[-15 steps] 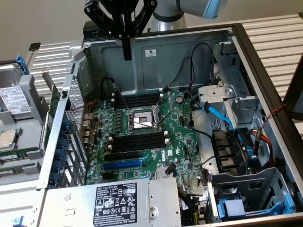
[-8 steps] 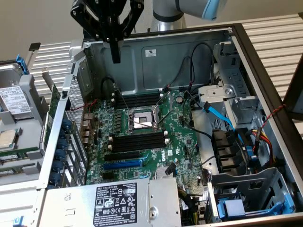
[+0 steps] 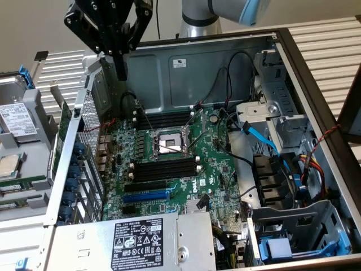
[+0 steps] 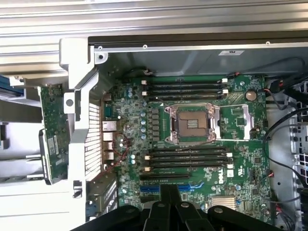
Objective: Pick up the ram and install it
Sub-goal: 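Reach for the ram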
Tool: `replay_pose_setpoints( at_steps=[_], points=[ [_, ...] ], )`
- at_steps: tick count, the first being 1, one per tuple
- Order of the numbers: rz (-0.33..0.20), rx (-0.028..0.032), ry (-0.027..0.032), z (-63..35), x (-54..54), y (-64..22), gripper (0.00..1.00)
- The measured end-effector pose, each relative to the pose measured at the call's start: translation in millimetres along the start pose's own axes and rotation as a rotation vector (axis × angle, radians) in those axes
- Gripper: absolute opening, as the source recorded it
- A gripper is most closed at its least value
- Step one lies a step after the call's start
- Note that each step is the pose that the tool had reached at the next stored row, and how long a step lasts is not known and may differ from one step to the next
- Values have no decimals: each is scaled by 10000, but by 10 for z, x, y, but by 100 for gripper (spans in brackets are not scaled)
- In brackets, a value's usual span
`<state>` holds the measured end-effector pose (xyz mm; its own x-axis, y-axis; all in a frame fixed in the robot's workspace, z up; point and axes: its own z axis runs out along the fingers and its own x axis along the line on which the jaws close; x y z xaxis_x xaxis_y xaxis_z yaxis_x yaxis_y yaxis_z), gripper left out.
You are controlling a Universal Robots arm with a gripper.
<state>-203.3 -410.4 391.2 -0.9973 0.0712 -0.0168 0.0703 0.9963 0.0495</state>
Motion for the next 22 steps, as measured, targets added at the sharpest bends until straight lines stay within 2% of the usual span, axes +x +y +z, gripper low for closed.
replay_pose_setpoints(
  at_steps=[22],
  points=[
    [0, -2, 0, -2, 988, -190, 11]
  ],
)
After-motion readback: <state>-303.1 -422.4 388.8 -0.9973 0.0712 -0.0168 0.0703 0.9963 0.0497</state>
